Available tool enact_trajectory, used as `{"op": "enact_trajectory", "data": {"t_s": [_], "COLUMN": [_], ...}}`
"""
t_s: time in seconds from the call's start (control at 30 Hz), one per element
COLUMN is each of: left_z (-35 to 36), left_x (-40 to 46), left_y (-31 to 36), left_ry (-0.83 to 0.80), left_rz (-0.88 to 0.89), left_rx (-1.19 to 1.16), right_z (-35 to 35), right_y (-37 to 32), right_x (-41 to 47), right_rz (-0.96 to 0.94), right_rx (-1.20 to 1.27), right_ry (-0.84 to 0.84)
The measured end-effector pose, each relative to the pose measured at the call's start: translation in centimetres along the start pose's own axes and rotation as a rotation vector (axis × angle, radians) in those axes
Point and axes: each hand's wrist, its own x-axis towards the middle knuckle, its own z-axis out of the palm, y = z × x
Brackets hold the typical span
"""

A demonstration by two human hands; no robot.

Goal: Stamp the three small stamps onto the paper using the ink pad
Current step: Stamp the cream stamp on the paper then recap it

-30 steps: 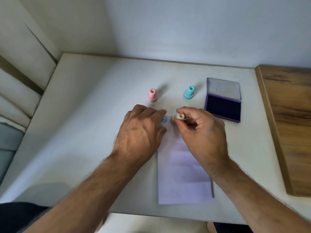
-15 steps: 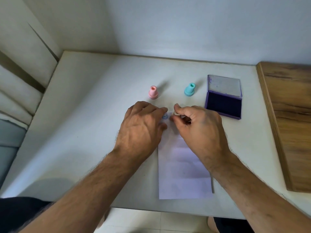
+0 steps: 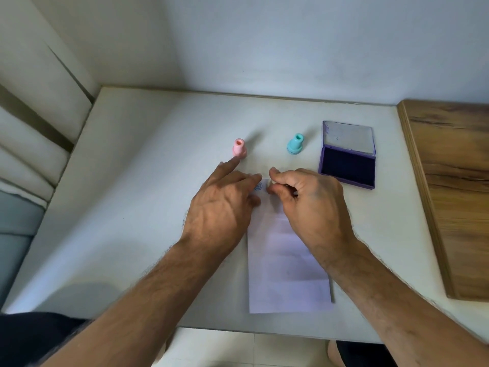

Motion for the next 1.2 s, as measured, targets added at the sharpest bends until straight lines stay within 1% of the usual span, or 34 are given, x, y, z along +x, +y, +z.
{"op": "enact_trajectory", "data": {"t_s": [0.1,0.27,0.5,0.63,0.83,1.0,1.2], "left_z": [0.14,0.3,0.41,0.51,0.56,0.25,0.03], "left_x": [-0.05,0.03,0.18,0.08,0.02,-0.07,0.04], "left_y": [-0.01,-0.15,-0.23,-0.3,-0.21,0.27,0.18], "left_ry": [0.027,0.02,-0.005,0.012,0.008,0.01,0.0], "left_rz": [-0.004,0.0,0.0,-0.004,-0.014,-0.026,0.016], "left_rx": [-0.011,-0.028,-0.047,-0.067,-0.057,-0.049,0.024], "right_z": [-0.08,-0.13,-0.17,-0.28,-0.03,-0.2,-0.3], "right_y": [0.01,0.16,0.41,0.16,0.04,-0.15,0.02], "right_x": [0.02,0.17,0.02,0.13,0.01,0.11,0.35], "right_rz": [0.013,0.068,0.062,0.074,0.028,0.028,0.077], "right_rx": [0.008,0.058,0.089,0.104,0.021,0.028,0.019], "right_ry": [-0.004,-0.01,-0.013,-0.036,-0.019,-0.03,-0.051]}}
